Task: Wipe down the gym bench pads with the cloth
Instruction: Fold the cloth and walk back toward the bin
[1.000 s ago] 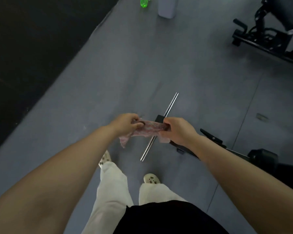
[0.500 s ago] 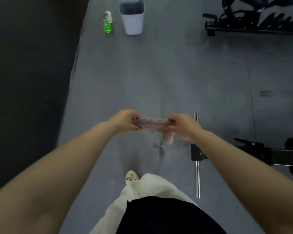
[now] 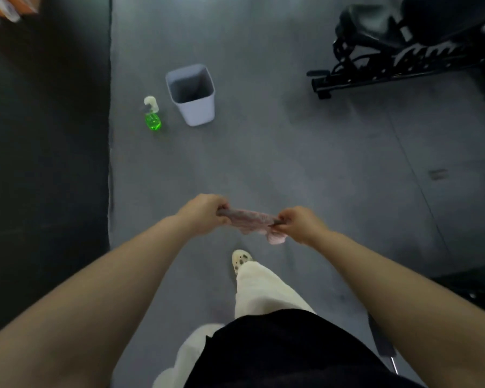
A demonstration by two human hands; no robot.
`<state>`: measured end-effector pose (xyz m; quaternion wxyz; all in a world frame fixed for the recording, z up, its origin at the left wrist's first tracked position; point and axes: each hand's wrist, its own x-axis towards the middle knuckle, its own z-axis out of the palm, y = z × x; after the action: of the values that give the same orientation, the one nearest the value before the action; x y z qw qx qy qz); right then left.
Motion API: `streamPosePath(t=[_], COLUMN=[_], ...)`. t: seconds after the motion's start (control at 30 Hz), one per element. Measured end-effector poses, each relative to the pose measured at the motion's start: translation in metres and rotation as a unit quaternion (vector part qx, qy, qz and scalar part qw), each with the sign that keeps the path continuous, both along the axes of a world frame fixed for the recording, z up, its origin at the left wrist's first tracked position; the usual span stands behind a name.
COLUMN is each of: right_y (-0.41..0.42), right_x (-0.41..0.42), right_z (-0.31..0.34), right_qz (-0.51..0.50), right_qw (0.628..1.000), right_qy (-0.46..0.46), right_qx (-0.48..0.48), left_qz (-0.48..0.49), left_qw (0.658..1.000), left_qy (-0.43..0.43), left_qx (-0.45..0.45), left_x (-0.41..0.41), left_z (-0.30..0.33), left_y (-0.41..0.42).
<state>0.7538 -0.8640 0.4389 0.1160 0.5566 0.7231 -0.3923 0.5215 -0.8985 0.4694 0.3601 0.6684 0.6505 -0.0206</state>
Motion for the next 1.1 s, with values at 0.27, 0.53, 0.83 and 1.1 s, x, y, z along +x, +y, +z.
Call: streamPosePath(t=[0.27, 0.53, 0.83, 1.1], right_y=[0.122, 0.194, 0.28, 0.394], right_x=[-0.11, -0.221, -0.343, -0.41], right_z=[0.009, -0.009, -0.051, -0.118], right_qz=[-0.104, -0.26, -0.358, -0.389], right_qw=[0.994, 0.965, 0.932, 0.911], right_qy=[-0.007, -0.014, 0.006, 0.042], right_qx=[-0.031, -0.027, -0.061, -0.129], left_qz=[-0.087, -0.276, -0.369, -0.342], left_qw=[0.996, 0.961, 0.928, 0.935], left_qy=[0.0, 0.001, 0.023, 0.049], left_qx=[0.003, -0.025, -0.045, -0.075], left_x=[-0.115, -0.216, -0.306, -0.367], left_z=[-0.007, -0.026, -0.058, -0.136], left_y=[0.155, 0.309, 0.45, 0.58])
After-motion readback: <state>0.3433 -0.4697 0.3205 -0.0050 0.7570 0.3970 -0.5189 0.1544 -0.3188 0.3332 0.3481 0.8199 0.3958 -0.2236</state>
